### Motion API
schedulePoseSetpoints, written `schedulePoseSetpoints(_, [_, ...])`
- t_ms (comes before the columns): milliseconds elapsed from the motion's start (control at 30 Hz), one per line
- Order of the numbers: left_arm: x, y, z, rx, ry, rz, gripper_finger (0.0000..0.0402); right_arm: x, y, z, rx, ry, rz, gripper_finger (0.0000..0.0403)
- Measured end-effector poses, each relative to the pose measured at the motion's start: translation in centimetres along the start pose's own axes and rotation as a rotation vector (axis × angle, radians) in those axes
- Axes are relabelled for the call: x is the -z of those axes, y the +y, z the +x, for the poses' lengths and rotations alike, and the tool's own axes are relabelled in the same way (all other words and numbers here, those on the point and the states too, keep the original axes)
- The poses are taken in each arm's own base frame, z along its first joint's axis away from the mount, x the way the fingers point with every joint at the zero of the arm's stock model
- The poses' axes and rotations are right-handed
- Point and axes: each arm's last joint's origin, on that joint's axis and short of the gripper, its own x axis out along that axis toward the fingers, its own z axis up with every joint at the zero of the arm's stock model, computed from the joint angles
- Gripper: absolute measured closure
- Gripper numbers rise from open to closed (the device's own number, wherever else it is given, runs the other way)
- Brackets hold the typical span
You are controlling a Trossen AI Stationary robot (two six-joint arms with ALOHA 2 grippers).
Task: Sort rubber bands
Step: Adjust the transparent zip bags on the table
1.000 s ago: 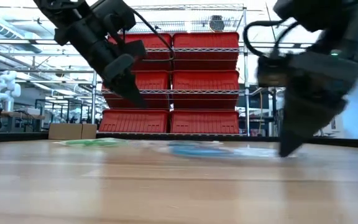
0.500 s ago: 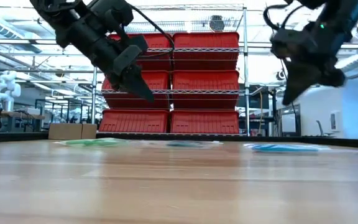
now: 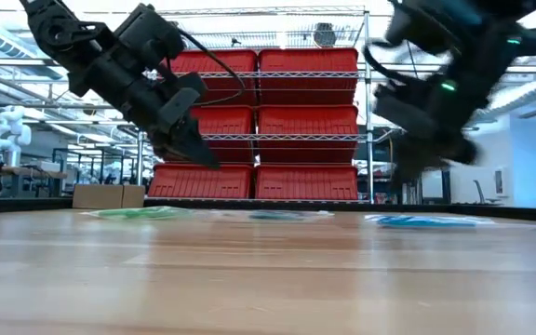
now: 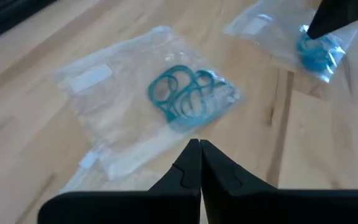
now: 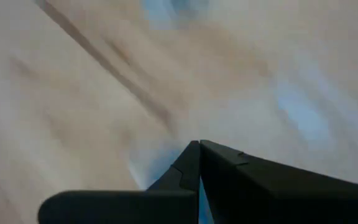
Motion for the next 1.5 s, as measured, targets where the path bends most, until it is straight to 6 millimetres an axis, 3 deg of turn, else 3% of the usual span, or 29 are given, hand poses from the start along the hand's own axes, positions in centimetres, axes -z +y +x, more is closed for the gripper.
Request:
schedulePoseSetpoints(100, [0.1, 0.7, 0.1, -0.026, -0.002, -0.033, 0.04, -2.9, -0.1, 2.2, -0.057, -0.132, -0.004, 0.0403])
schedulePoseSetpoints(300, [1.3, 2.0, 0.0, -0.038, 0.002, -0.099, 0.0401, -6.4, -0.8, 7.7, -0.135, -0.235, -0.005, 0.0403])
schedulePoseSetpoints(467, [1.7, 2.5, -0.1, -0.004, -0.045, -0.123, 0.0401, -8.4, 0.7, 10.9, -0.143, -0.222, -0.081, 0.0403])
schedulePoseSetpoints(633, [1.7, 2.8, -0.1, 0.005, -0.038, -0.127, 0.0401, -9.1, 2.2, 13.6, -0.173, -0.066, -0.165, 0.0403])
schedulePoseSetpoints(800, [1.7, 2.8, -0.1, 0.012, -0.034, -0.119, 0.0399, -7.8, 3.3, 13.4, -0.212, 0.067, -0.266, 0.0403])
schedulePoseSetpoints(1133, [1.7, 2.8, -0.1, 0.013, -0.038, -0.113, 0.0398, -5.0, 4.8, 8.6, -0.278, 0.285, -0.586, 0.0403])
schedulePoseSetpoints(1500, [1.7, 2.8, -0.1, 0.013, -0.038, -0.118, 0.0397, -6.1, 4.4, 8.4, -0.269, 0.216, -0.66, 0.0403])
